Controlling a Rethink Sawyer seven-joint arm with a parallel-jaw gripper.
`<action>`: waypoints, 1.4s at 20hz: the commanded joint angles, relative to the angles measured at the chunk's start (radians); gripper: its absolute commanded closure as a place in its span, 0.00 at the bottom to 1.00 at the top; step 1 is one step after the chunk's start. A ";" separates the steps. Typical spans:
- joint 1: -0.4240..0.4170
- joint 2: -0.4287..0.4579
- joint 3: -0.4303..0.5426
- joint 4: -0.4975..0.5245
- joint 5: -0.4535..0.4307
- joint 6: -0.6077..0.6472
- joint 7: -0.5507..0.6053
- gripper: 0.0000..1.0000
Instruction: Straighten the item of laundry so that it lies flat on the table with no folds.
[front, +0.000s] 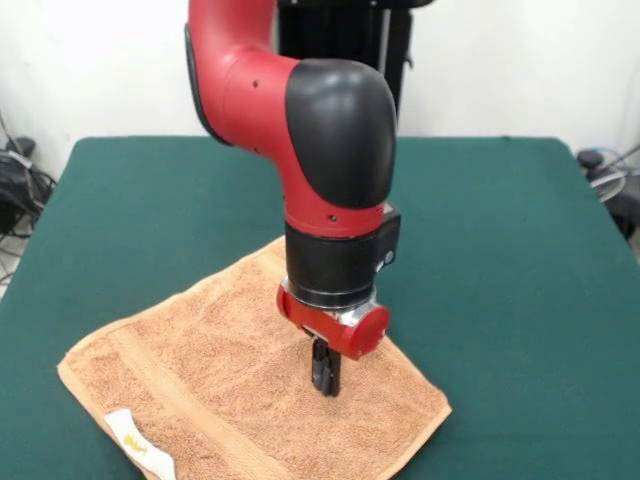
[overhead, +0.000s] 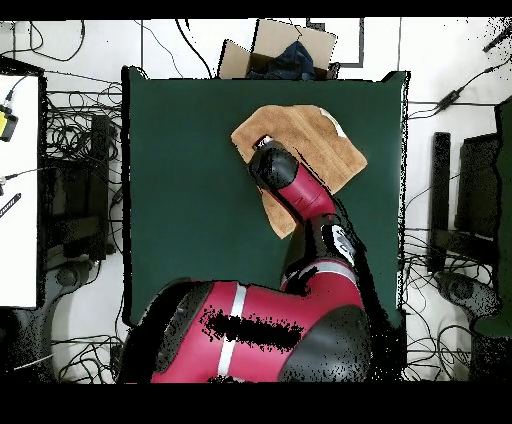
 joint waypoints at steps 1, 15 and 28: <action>-0.048 0.090 0.126 0.249 0.015 -0.058 0.297 1.00; -0.032 0.127 -0.024 0.142 -0.087 -0.169 0.161 1.00; -0.152 0.159 -0.017 -0.047 -0.298 -0.070 0.026 1.00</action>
